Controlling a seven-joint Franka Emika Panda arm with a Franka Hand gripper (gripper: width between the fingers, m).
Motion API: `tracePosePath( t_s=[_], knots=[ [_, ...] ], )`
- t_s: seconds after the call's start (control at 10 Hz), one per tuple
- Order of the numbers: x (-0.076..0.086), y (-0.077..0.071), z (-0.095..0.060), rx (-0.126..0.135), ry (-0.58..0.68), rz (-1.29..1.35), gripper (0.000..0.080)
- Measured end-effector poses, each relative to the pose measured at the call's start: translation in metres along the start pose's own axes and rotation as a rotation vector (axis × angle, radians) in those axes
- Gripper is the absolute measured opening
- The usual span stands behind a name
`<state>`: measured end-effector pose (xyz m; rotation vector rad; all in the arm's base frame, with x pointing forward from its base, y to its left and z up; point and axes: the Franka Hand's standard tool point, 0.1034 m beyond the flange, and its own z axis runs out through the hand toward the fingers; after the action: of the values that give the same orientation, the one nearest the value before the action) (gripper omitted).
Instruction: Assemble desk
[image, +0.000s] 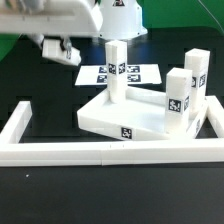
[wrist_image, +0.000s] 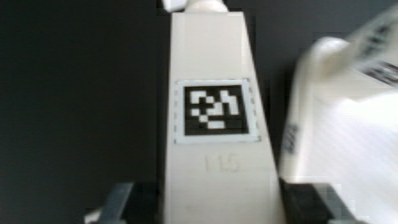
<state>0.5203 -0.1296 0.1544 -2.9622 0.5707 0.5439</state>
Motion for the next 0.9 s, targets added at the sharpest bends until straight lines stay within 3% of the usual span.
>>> tracePosePath(
  t_s=[0.1,0.2,0.6,0.8,0.9],
  knots=[
    [0.009,-0.012,-0.019,0.006,0.083,0.02,0.0288],
    [0.014,-0.015,-0.028,0.012,0.142,0.013,0.0288],
    [0.025,-0.022,-0.026,0.018,0.414,0.0,0.0288],
    [0.02,-0.046,-0.032,0.051,0.639,0.037,0.0288],
    [0.019,-0.047,-0.026,0.053,0.731,0.065,0.0288]
  ],
)
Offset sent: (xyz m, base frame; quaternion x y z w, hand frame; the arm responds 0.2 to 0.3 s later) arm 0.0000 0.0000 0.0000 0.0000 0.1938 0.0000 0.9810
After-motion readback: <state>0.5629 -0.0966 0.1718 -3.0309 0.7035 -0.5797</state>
